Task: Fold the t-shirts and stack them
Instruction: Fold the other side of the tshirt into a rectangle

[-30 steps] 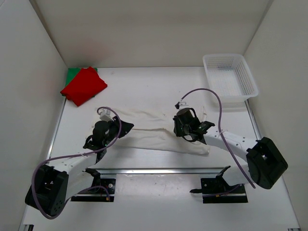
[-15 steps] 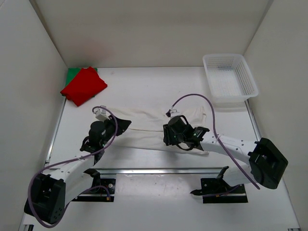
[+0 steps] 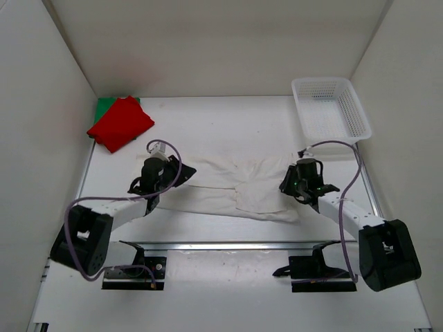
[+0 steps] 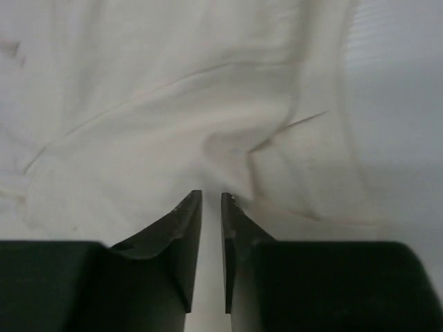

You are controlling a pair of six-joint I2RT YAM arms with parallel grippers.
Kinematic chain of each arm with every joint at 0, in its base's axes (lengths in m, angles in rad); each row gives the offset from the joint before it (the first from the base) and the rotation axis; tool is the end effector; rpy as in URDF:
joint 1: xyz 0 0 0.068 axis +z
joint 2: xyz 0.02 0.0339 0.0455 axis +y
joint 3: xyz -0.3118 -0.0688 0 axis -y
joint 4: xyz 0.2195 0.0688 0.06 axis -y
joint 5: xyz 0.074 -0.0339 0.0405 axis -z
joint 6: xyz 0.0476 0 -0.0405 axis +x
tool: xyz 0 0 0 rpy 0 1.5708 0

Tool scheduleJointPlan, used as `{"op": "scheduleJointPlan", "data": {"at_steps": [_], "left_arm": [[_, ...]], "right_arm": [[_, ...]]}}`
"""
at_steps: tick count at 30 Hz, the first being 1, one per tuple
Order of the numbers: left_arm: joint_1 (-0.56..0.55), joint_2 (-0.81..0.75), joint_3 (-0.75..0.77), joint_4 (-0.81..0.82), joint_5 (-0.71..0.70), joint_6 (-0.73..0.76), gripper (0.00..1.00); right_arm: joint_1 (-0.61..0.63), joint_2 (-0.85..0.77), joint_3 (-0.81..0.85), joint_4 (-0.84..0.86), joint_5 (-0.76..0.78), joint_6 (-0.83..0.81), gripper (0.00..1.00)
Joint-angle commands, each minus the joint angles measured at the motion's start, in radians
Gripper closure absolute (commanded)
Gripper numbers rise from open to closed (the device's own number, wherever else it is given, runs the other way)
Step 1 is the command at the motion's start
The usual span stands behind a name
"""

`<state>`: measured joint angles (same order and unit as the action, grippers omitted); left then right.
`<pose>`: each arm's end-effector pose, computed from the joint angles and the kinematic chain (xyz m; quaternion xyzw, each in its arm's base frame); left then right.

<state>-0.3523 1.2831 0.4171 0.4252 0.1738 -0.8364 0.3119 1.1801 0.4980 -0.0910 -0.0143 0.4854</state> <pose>0.2119 -0.0867 0.2326 -0.1566 0.8280 -0.3594 0.4009 0.1868 0.0609 0.2251 0.0771 0.9183 0.1568 0.3553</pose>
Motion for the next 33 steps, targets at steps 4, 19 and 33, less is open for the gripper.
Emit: {"op": "scheduleJointPlan", "data": {"at_steps": [4,19,33], "left_arm": [[0.050,0.189,0.190,0.067,0.079,-0.053,0.65],[0.297,0.450,0.117,0.242,0.168,-0.202,0.67],[0.461,0.374,-0.024,0.306,0.116,-0.283,0.68]], "right_arm": [[-0.195,0.096,0.077,0.240,-0.069,-0.034,0.65],[-0.292,0.351,0.082,0.519,-0.214,0.032,0.81],[-0.399,0.340,0.080,0.476,-0.214,0.033,0.90]]}}
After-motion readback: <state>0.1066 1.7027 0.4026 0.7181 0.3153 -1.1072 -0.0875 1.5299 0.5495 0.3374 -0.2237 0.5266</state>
